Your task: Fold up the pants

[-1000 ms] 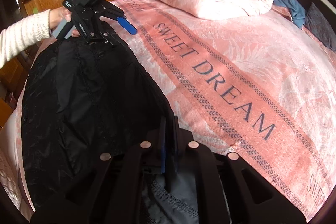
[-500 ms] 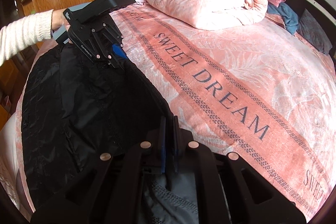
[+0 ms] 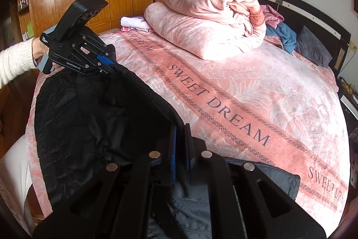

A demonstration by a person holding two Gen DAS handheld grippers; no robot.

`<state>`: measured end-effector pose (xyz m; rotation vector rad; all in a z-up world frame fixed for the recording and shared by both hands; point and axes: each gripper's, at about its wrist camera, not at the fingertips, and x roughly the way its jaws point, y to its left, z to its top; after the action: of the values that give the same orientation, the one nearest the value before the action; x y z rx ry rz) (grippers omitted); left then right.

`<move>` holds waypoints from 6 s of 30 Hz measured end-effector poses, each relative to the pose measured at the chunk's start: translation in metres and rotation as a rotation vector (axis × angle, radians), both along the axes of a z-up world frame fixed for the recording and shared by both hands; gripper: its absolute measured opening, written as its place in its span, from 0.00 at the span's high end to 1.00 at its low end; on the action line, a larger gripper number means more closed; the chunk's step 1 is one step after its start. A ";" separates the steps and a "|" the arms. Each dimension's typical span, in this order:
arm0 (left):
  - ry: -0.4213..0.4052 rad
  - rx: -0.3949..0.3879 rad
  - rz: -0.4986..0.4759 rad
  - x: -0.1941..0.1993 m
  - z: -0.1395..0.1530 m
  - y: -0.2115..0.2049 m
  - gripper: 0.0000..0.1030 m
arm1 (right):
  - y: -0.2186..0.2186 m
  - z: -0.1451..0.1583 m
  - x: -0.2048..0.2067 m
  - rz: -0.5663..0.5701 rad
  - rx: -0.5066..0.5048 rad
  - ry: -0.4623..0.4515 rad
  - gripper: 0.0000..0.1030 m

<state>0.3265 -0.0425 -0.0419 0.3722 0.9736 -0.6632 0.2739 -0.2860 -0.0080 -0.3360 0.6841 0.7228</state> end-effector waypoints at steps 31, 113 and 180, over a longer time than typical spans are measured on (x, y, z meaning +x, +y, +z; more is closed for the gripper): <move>0.043 -0.046 0.247 -0.245 -0.059 0.008 0.85 | 0.016 -0.056 -0.211 -0.048 -0.042 0.146 0.93; 0.107 -0.106 0.645 -0.219 -0.077 -0.060 0.04 | -0.160 -0.059 -0.233 -1.267 0.039 0.316 0.66; 0.132 -0.048 0.457 -0.222 -0.103 -0.225 0.04 | -0.303 -0.121 -0.251 -0.955 0.267 0.548 0.31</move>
<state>0.1041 -0.2673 -0.1450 0.0562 1.1193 -0.2955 0.0230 -0.5894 -0.1287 0.4491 1.1257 -0.0369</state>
